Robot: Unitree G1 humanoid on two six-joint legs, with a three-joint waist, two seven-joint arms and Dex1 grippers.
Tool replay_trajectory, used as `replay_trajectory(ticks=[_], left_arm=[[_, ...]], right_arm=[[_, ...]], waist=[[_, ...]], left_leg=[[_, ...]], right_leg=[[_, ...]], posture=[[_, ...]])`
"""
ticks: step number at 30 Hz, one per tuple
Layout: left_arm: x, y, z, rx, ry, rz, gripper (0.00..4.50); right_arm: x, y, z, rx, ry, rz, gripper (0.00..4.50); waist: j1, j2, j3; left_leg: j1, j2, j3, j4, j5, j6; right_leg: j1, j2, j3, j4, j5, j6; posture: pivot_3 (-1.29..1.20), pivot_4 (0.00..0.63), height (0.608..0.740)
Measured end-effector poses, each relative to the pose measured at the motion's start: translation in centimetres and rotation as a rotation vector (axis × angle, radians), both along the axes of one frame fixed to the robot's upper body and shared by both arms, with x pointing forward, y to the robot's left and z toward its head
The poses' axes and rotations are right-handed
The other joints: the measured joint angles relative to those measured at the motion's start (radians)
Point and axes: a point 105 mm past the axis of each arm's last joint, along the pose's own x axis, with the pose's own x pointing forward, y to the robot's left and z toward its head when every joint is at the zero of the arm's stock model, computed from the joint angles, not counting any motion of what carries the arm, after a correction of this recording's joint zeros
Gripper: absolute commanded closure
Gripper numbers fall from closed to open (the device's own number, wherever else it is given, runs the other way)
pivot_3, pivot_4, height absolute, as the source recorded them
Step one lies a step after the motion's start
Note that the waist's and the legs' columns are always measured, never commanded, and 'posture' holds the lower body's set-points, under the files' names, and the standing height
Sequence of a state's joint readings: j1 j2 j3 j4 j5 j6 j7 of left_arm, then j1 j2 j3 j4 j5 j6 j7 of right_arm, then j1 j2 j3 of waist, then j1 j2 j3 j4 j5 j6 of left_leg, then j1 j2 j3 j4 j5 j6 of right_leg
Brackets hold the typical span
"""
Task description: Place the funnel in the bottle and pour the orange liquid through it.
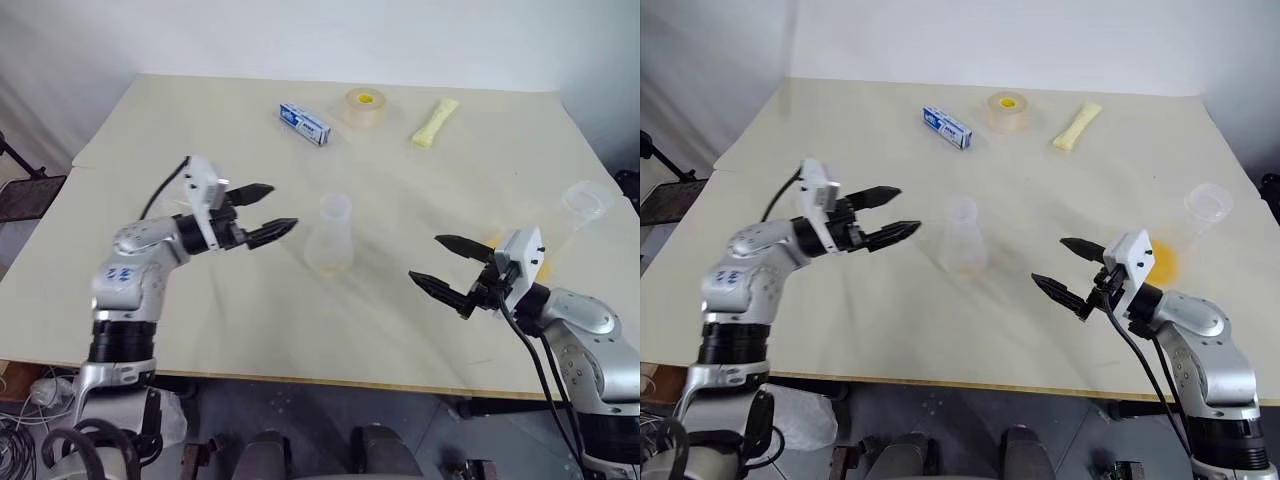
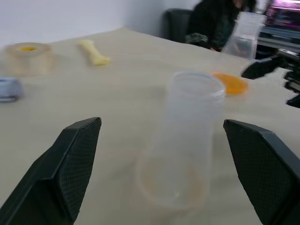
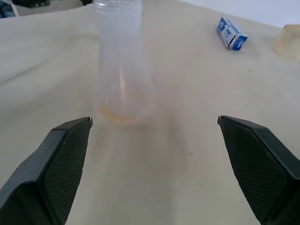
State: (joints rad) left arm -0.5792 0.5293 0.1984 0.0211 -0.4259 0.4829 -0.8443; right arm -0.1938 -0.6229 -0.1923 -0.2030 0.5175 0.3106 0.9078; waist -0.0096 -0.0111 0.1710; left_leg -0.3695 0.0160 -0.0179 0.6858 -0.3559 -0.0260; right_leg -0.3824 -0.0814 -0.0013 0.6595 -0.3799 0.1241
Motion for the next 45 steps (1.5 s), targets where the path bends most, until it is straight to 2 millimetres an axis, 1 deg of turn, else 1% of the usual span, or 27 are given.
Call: replay_trajectory(ticks=[3, 7, 10, 13, 15, 18, 22, 27, 28, 33, 36, 39, 42, 45], left_arm=[[-0.7, 2.8, -0.3, -0.026, -0.014, 0.147, 0.06], [-2.9, 6.4, -2.3, -0.07, 0.016, 0.332, 0.06], [-5.4, 8.9, -4.1, -0.069, 0.055, 0.452, 0.06], [-8.7, 13.0, -6.3, -0.087, 0.107, 0.641, 0.06], [-9.8, 14.8, -6.5, -0.082, 0.096, 0.732, 0.06], [-10.0, 15.8, -5.7, -0.073, 0.039, 0.806, 0.06], [-8.9, 16.1, -5.3, -0.053, -0.015, 0.85, 0.06], [-6.6, 16.4, -5.8, -0.02, -0.027, 0.864, 0.06], [-5.5, 16.5, -6.0, -0.008, -0.032, 0.861, 0.06], [-2.2, 17.0, -5.5, 0.018, -0.074, 0.876, 0.06], [0.0, 17.1, -5.0, 0.022, -0.1, 0.875, 0.06], [1.7, 16.5, -4.7, 0.035, -0.117, 0.843, 0.06], [3.4, 15.2, -5.0, 0.072, -0.112, 0.788, 0.06], [4.6, 15.1, -5.5, 0.086, -0.093, 0.785, 0.06]], right_arm=[[0.3, 0.1, -0.2, -0.003, 0.014, 0.02, 0.0], [0.5, 0.3, -0.7, -0.005, 0.041, 0.049, 0.0], [0.7, 0.3, -0.9, -0.018, 0.056, 0.077, 0.0], [0.7, 0.1, -0.9, -0.023, 0.066, 0.106, 0.0], [0.4, 0.2, -0.6, -0.026, 0.065, 0.145, 0.0], [-0.3, 0.8, -0.3, -0.04, 0.064, 0.235, 0.0], [-1.1, 2.2, 0.9, -0.029, 0.04, 0.328, 0.0], [-2.6, 3.8, 2.4, -0.015, 0.01, 0.405, 0.0], [-2.8, 4.1, 2.7, -0.015, 0.014, 0.41, 0.0], [-3.6, 5.0, 3.4, 0.0, 0.034, 0.401, 0.0], [-4.0, 5.5, 4.3, 0.047, 0.018, 0.389, 0.0], [-4.5, 5.4, 4.7, 0.077, 0.006, 0.371, 0.0], [-4.7, 5.2, 4.1, 0.111, 0.028, 0.354, 0.0], [-4.8, 4.8, 3.9, 0.119, 0.024, 0.337, 0.0]], waist=[[0.001, 0.0, 0.0], [0.001, 0.0, 0.0], [0.0, 0.0, 0.0], [-0.004, 0.001, 0.001], [0.001, 0.001, 0.001], [0.018, 0.001, 0.001], [0.019, 0.001, 0.001], [0.01, 0.001, 0.001], [0.011, 0.001, 0.001], [0.009, 0.001, 0.001], [0.009, 0.001, 0.001], [0.007, 0.0, 0.001], [0.008, 0.0, 0.001], [0.007, 0.0, 0.001]], left_leg=[[0.0, 0.0, 0.0, 0.0, 0.0, 0.0], [0.0, 0.0, -0.001, -0.001, 0.0, 0.0], [0.0, -0.001, 0.0, -0.001, 0.0, 0.0], [0.0, -0.001, 0.0, -0.001, 0.0, 0.0], [0.001, -0.001, -0.001, -0.001, 0.0, 0.0], [0.002, -0.005, -0.004, -0.001, 0.001, 0.002], [0.001, -0.005, -0.004, -0.002, 0.001, 0.002], [0.001, -0.005, -0.004, -0.003, 0.001, 0.002], [0.001, -0.005, -0.004, -0.002, 0.001, 0.002], [0.001, -0.005, -0.004, -0.002, 0.001, 0.002], [0.0, -0.006, -0.004, -0.002, 0.001, 0.002], [0.001, -0.007, -0.004, -0.002, 0.001, 0.002], [0.001, -0.01, -0.004, -0.002, 0.002, 0.004], [0.0, -0.013, -0.004, -0.002, 0.002, 0.005]], right_leg=[[0.0, -0.001, 0.004, -0.001, 0.0, 0.0], [0.0, -0.007, 0.005, -0.001, 0.0, 0.0], [0.0, -0.008, 0.005, -0.002, 0.0, 0.0], [0.001, -0.009, 0.004, -0.004, 0.0, 0.0], [0.002, -0.009, 0.003, -0.007, 0.0, 0.0], [0.007, -0.013, 0.001, -0.008, 0.0, 0.0], [0.007, -0.013, 0.0, -0.012, 0.0, 0.001], [0.007, -0.013, -0.009, -0.012, 0.001, 0.001], [0.007, -0.013, -0.011, -0.012, 0.001, 0.001], [0.007, -0.014, -0.016, -0.009, 0.001, 0.001], [0.006, -0.015, -0.019, -0.006, 0.001, 0.002], [0.006, -0.014, -0.022, -0.005, 0.001, 0.002], [0.006, -0.015, -0.025, -0.004, 0.001, 0.003], [0.006, -0.017, -0.026, -0.003, 0.002, 0.004]], posture=[[0.0, 0.15, 0.74], [0.0, 0.15, 0.74], [0.0, 0.15, 0.74], [0.0, 0.15, 0.74], [0.0, 0.15, 0.74], [0.0, 0.15, 0.74], [0.0, 0.15, 0.74], [0.0, 0.15, 0.74], [0.0, 0.15, 0.74], [0.0, 0.15, 0.74], [0.0, 0.15, 0.74], [0.0, 0.15, 0.74], [0.0, 0.15, 0.74], [0.0, 0.15, 0.74]])
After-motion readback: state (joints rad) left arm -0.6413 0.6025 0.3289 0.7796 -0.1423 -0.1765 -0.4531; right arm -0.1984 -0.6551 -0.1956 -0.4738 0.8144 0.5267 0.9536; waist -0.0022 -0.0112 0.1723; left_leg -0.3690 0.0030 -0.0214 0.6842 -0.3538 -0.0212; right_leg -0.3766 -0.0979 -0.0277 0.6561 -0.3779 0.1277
